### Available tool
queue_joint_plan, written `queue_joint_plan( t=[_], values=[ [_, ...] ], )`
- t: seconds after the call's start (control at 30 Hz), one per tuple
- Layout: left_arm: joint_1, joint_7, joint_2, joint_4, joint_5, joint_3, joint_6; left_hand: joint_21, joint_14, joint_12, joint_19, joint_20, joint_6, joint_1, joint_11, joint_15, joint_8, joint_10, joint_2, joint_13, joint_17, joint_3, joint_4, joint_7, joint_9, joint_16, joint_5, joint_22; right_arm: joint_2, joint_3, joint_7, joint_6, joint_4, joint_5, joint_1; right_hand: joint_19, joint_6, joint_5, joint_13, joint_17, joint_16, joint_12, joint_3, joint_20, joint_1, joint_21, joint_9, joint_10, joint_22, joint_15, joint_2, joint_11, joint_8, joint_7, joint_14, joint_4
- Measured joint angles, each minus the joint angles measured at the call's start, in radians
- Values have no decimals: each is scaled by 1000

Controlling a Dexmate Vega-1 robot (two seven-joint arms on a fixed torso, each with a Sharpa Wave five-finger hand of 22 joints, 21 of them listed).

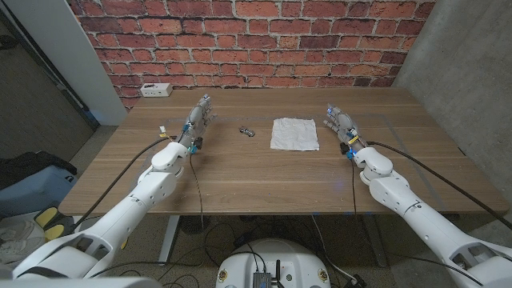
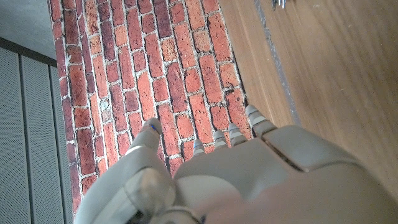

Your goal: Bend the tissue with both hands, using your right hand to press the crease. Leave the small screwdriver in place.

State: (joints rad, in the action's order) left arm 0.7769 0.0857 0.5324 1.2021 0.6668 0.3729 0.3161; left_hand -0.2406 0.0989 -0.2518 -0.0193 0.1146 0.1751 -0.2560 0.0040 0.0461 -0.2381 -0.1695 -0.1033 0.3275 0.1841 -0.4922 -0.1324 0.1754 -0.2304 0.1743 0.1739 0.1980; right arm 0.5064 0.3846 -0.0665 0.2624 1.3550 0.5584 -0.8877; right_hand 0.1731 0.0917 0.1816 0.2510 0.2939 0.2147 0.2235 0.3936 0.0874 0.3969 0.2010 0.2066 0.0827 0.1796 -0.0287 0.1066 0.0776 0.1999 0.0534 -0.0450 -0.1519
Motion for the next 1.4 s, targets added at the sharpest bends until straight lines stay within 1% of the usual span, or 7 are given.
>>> queue_joint_plan(
  t=[0.03, 0.17, 0.43, 0.57, 0.83, 1.03, 1.4],
  values=[
    [-7, 0, 1, -18, 0, 1, 0, 0, 2, 0, 0, 0, 0, 0, 0, -2, 0, 0, 0, 0, 0, 0, 0, 0, 0, 0, 0, 0, 0, 0, -25, -1, 0, -17, 0, 4, 4, 0, -3, -4, 0, 0, 0, -11, 4, 0, -1, 4, 0, 0, -4, 4, 0, -4, 0, 0],
    [-36, 138, 6, -84, -1, 7, 29, 0, 3, 0, 4, -4, 0, 0, 0, -3, 0, 0, 0, -3, 0, 0, 0, 0, 3, 0, 0, 0, -3, 11, -102, -1, 141, -67, -65, 13, 12, 0, -9, -12, 0, 0, 0, -27, 4, 7, -7, 16, 0, 0, -4, 1, 2, -1, 0, 0],
    [-71, 193, 7, -139, -22, 22, 46, 0, 3, 0, 0, -8, 0, 0, 3, -3, 0, -3, 0, -10, 0, 0, 0, 0, 13, 0, 0, 0, 1, 12, -184, 3, 208, -130, -87, 12, 30, 0, -14, -24, 0, 0, 0, -27, 4, 7, -12, 28, 0, -9, -4, 6, 4, -5, -9, 0],
    [-83, 195, 9, -140, -45, 34, 46, 0, 3, -4, 0, -8, 0, 0, 3, -3, 0, -3, 0, -16, -1, 0, 0, 0, 21, 8, 0, 0, 8, 9, -195, 4, 219, -141, -90, 5, 35, 0, -19, -29, 0, 0, 0, -5, 4, 7, -12, 28, 0, -9, -4, 6, 4, -10, -9, 0],
    [-93, 152, 18, -98, -101, 60, 35, -4, -12, -4, -4, -4, -2, 0, 10, 11, 0, 12, 0, -26, -3, 0, 0, -2, 31, 13, 0, 0, 40, -8, -215, -15, 254, -162, -106, 4, 52, 0, -24, -34, 0, 0, 0, 18, 9, 7, -16, 48, 0, -18, 2, 12, 7, -16, -18, 0],
    [-93, 106, 40, -36, -154, 84, 8, -4, -28, -11, 3, 22, -4, 0, 5, 20, 0, 28, 0, -35, -3, 0, 0, -4, 40, 19, 0, 0, 67, -19, -236, -45, 287, -184, -126, 5, 64, 0, -28, -39, 0, 0, 4, 20, 14, 7, -16, 53, 0, -23, 7, 17, 8, -18, -23, 4],
    [-88, 15, 86, 71, -288, 120, -52, -4, -41, -11, -4, 29, -20, 0, 3, 22, 0, 40, 0, -43, -3, 0, 0, -20, 45, 19, 0, 0, 122, -36, -282, -116, 383, -231, -176, 9, 69, 0, -32, -43, 0, 0, 4, 24, 18, 7, -16, 64, 0, -18, 11, 18, 8, -23, -29, 4]
  ],
)
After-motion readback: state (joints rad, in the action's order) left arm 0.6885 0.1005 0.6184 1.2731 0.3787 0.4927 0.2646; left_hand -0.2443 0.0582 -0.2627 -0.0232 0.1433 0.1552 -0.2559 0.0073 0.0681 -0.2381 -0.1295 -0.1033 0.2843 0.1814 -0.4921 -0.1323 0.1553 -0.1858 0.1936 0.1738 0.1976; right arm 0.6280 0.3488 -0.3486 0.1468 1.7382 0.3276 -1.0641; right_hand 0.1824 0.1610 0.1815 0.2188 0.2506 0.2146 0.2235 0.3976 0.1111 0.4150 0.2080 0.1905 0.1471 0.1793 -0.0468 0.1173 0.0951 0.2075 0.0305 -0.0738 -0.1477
